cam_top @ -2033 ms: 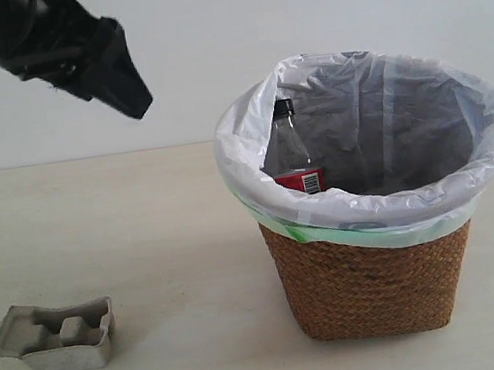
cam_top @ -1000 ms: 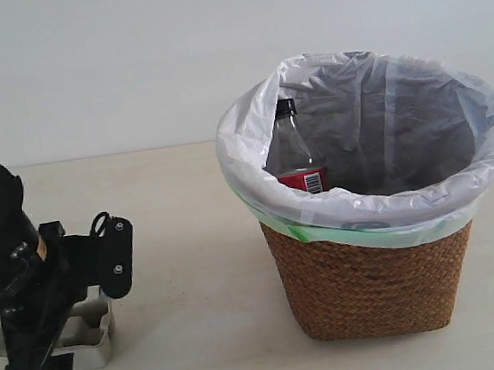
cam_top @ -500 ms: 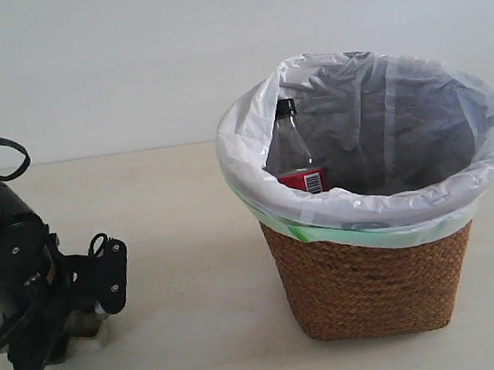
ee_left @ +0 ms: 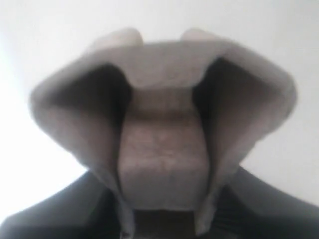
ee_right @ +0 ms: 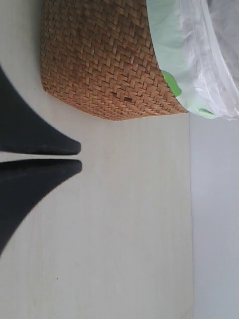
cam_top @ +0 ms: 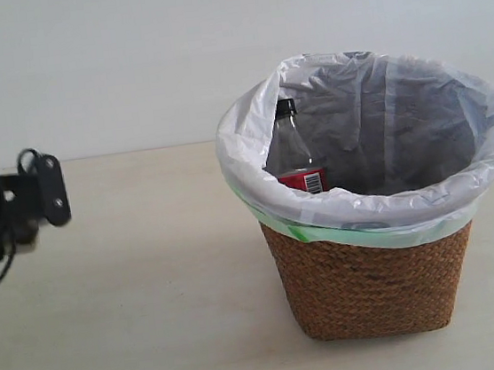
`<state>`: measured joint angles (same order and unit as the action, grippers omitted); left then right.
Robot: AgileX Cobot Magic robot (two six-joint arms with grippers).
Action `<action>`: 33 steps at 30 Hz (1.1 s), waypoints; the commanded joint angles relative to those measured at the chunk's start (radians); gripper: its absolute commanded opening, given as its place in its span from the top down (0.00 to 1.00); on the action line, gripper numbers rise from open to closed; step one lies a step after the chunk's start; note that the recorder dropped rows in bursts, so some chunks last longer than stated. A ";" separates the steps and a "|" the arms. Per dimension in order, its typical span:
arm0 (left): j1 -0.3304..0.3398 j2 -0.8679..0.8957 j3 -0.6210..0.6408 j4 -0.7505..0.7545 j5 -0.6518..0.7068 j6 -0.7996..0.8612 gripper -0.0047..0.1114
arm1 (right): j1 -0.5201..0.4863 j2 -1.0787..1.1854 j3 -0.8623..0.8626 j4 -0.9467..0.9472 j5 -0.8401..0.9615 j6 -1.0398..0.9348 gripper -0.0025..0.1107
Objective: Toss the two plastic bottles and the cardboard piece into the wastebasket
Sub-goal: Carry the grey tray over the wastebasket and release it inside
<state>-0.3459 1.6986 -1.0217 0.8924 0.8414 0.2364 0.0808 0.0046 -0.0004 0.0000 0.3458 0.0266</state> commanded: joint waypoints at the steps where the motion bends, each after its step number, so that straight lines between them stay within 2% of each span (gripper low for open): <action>1: 0.043 -0.096 -0.061 0.184 0.196 -0.110 0.91 | -0.006 -0.005 0.000 -0.006 -0.005 -0.004 0.98; 4: 0.069 -0.148 -0.076 0.275 0.267 -0.110 0.91 | -0.006 -0.005 0.000 -0.006 -0.005 -0.004 0.98; 9: 0.085 -0.198 -0.078 0.270 0.265 -0.110 0.91 | -0.006 -0.005 0.000 -0.006 -0.005 -0.004 0.98; 13: 0.085 -0.199 -0.078 0.137 0.204 -0.110 0.91 | -0.006 -0.005 0.000 -0.006 -0.005 -0.004 0.98; 16: 0.080 -0.199 -0.078 0.001 0.096 -0.110 0.92 | -0.006 -0.005 0.000 -0.006 -0.005 -0.004 0.98; 20: -0.007 -0.197 -0.078 -0.194 -0.058 -0.067 0.93 | -0.006 -0.005 0.000 -0.006 -0.005 -0.004 0.98; 23: -0.149 -0.201 -0.104 -0.330 -0.127 0.070 0.93 | -0.006 -0.005 0.000 -0.006 -0.005 -0.004 0.98; 25: -0.239 -0.211 -0.162 -0.420 -0.180 0.059 0.92 | -0.006 -0.005 0.000 -0.006 -0.005 -0.004 0.98; 27: -0.328 -0.228 -0.250 -0.557 -0.255 0.095 0.83 | -0.006 -0.005 0.000 -0.006 -0.005 -0.004 0.98; 28: -0.364 -0.235 -0.293 -0.606 -0.300 0.106 0.74 | -0.006 -0.005 0.000 -0.006 -0.005 -0.004 0.98; 31: -0.429 -0.235 -0.398 -0.647 -0.414 0.073 0.30 | -0.006 -0.005 0.000 -0.006 -0.005 -0.004 0.98; 33: -0.451 -0.229 -0.468 -0.657 -0.383 0.039 0.03 | -0.006 -0.005 0.000 -0.006 -0.005 -0.004 0.98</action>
<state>-0.7791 1.4711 -1.4390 0.2665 0.4426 0.3121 0.0808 0.0046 -0.0004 0.0000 0.3458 0.0266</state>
